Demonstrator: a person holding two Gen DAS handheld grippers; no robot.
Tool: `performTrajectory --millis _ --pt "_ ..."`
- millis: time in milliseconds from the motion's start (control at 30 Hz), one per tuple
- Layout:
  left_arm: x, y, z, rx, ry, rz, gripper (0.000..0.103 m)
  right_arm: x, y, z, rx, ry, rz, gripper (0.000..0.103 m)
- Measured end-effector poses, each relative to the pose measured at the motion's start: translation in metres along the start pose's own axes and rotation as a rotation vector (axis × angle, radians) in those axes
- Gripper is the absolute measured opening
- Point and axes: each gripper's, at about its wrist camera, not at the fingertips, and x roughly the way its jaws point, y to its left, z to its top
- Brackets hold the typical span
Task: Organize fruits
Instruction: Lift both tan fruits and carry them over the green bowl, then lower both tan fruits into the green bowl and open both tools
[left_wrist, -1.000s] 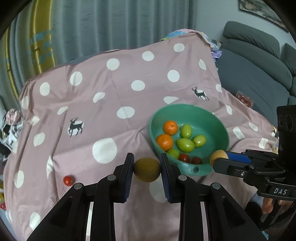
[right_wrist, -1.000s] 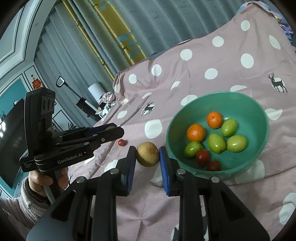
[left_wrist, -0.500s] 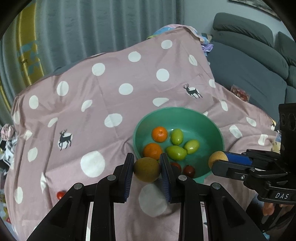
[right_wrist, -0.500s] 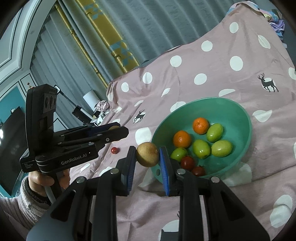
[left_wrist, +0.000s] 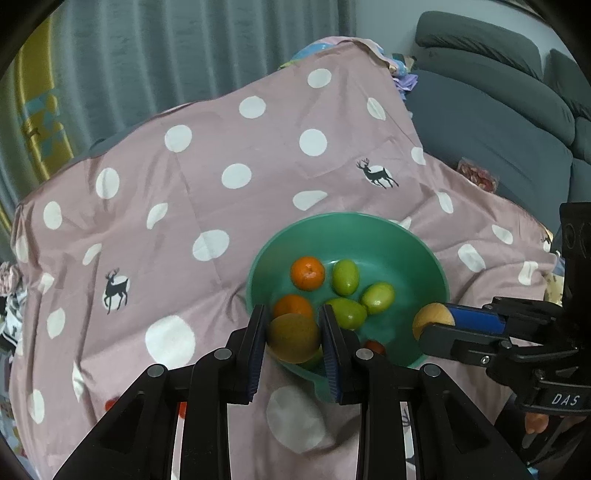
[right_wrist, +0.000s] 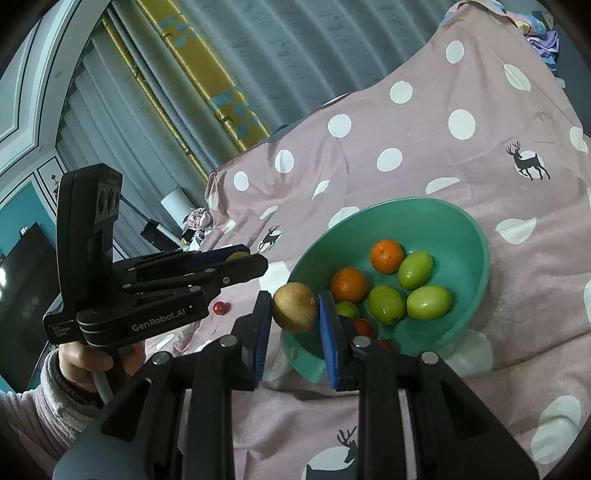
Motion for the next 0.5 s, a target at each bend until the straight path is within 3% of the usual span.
performTrajectory --millis 500 --pt "0.024 -0.007 0.006 0.023 0.032 0.005 0.029 0.003 -0.016 0.000 0.033 -0.006 -0.002 0.026"
